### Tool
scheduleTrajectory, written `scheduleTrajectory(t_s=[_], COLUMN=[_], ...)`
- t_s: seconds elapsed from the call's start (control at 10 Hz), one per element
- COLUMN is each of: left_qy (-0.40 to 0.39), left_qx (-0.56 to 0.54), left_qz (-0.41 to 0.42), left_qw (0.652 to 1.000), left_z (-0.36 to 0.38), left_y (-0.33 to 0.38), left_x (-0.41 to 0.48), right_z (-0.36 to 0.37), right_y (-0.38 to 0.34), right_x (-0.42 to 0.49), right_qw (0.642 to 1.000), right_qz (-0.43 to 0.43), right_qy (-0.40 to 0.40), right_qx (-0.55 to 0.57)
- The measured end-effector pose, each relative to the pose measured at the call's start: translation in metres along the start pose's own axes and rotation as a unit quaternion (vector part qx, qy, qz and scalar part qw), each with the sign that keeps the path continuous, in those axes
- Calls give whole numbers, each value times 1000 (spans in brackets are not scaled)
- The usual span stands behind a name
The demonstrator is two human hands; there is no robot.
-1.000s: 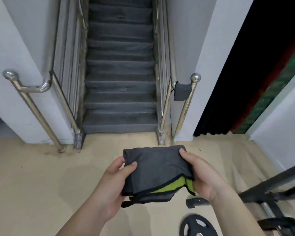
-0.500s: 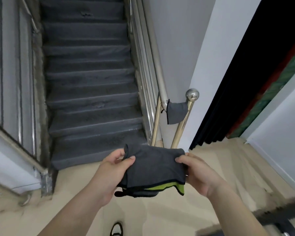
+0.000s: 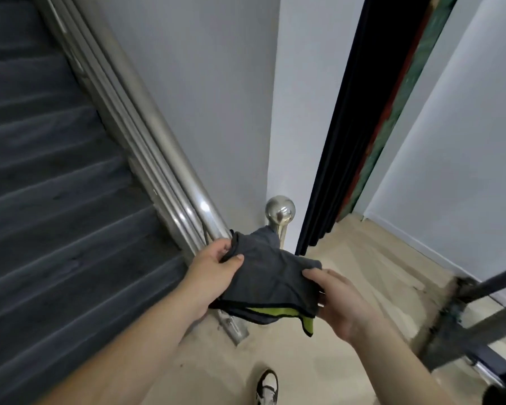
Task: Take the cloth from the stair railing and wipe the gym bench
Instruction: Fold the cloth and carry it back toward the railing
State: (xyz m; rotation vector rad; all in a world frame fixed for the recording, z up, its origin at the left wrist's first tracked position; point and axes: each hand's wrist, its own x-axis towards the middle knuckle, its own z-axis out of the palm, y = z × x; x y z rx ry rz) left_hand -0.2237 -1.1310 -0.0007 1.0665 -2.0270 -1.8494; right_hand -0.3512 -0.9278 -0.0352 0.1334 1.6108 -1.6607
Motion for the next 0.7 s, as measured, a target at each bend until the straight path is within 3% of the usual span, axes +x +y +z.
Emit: scheduleTrajectory(t_s=[0.3,0.4,0.5,0.6,0.7], left_qy=[-36,-59,-54,-88,-216], left_qx=[204,304,445,504,465], left_qz=[36,43,107,203,171], left_qw=[978,950,887,834,841], left_z=[14,15,13,12,8], left_y=[16,15,12,-1,-14], left_x=[191,226,243,246,247], right_z=[24,34,41,37,43], right_y=[-7,0,4,8,4], right_x=[146,170,182,184,171], right_qw=[991,988,988,984,982], right_qz=[73,108,141,134,92], right_qy=[40,39,58,100,162], right_qx=[104,100,-16,-57,-31])
